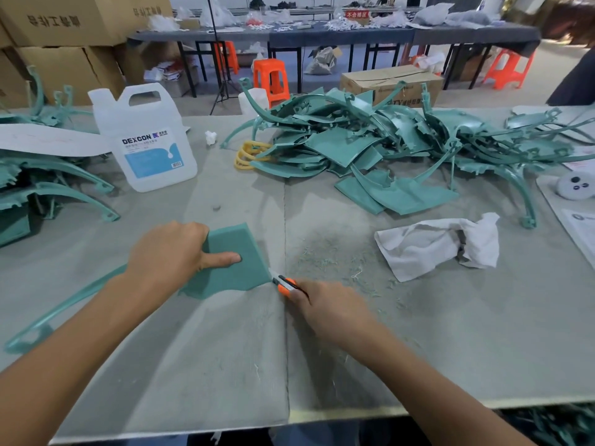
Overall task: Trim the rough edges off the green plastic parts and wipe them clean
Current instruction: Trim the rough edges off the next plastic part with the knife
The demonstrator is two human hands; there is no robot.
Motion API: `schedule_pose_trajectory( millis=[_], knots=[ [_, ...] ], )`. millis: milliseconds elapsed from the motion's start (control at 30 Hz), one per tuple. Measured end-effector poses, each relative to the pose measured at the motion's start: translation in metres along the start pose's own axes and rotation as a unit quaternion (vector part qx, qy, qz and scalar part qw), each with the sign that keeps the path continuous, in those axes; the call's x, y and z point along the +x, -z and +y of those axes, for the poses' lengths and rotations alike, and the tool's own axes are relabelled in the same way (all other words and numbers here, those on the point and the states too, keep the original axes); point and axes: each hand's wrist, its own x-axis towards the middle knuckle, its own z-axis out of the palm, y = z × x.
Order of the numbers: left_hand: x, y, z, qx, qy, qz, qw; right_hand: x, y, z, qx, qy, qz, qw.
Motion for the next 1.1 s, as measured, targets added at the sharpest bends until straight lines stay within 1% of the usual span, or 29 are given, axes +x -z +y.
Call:
schedule_pose_trajectory(
  millis=[33,100,167,233,333,400,467,500,567,633,667,700,733,767,833,867,900,967,1000,1033,1100],
  knots=[
    [-0.001,0.000,0.001,0.002,-0.004,0.002,1.000,-0.003,-0.004,0.003,0.004,-0.002,-0.009,1.000],
    [-0.001,-0.001,-0.001,-0.001,0.000,0.009,1.000,-0.001,-0.005,0.007,-0.015,0.020,-0.010,1.000],
    [-0.003,-0.001,-0.002,-0.006,0.004,-0.001,1.000,0.002,0.003,0.008,-0.028,0.032,-0.006,0.999],
    [-0.002,-0.002,-0.003,-0.006,-0.002,0.005,1.000,0.005,0.019,0.010,-0.022,0.031,0.025,0.999],
    [-0.002,-0.002,-0.003,0.003,-0.016,0.015,1.000,0.008,0.049,0.008,0.030,0.051,0.095,0.994],
    [-0.002,-0.001,-0.002,0.019,-0.037,0.020,0.999,0.006,0.065,0.000,0.090,0.087,0.105,0.987],
    [0.000,0.001,0.000,0.041,-0.064,0.035,0.996,0.005,0.078,-0.006,0.122,0.116,0.081,0.982],
    [0.000,0.001,0.001,0.052,-0.075,0.043,0.995,0.006,0.082,-0.006,0.113,0.121,0.062,0.984],
    [0.000,0.001,0.001,0.055,-0.090,0.054,0.993,0.014,0.083,0.000,0.040,0.112,0.029,0.992],
    [-0.001,0.000,-0.001,0.045,-0.100,0.070,0.991,0.020,0.071,0.008,-0.085,0.092,-0.041,0.991],
    [-0.002,-0.001,-0.002,0.041,-0.107,0.078,0.990,0.021,0.060,0.012,-0.114,0.083,-0.083,0.987],
    [-0.002,-0.003,-0.003,0.038,-0.113,0.085,0.989,0.018,0.050,0.018,-0.103,0.073,-0.112,0.986],
    [-0.002,-0.003,-0.003,0.036,-0.118,0.091,0.988,0.015,0.042,0.024,-0.068,0.062,-0.118,0.989],
    [-0.001,-0.004,-0.004,0.030,-0.123,0.097,0.987,0.014,0.039,0.031,-0.035,0.055,-0.098,0.993],
    [0.000,-0.006,-0.007,0.003,-0.133,0.104,0.986,0.015,0.044,0.042,0.014,0.047,-0.026,0.998],
    [0.000,-0.005,-0.008,-0.011,-0.142,0.110,0.984,0.017,0.046,0.044,0.064,0.032,0.011,0.997],
    [0.000,-0.005,-0.007,-0.025,-0.155,0.123,0.980,0.018,0.047,0.042,0.141,0.014,0.039,0.989],
    [0.002,-0.005,-0.003,-0.031,-0.191,0.173,0.966,0.020,0.043,0.030,0.290,-0.008,0.068,0.955],
    [0.002,-0.006,0.001,-0.020,-0.200,0.196,0.960,0.020,0.038,0.020,0.342,-0.005,0.072,0.937],
    [0.002,-0.006,0.004,-0.009,-0.200,0.211,0.957,0.019,0.034,0.011,0.388,0.004,0.068,0.919],
    [0.004,-0.008,0.010,-0.001,-0.193,0.220,0.956,0.020,0.024,-0.008,0.482,0.017,0.033,0.875]
  ],
)
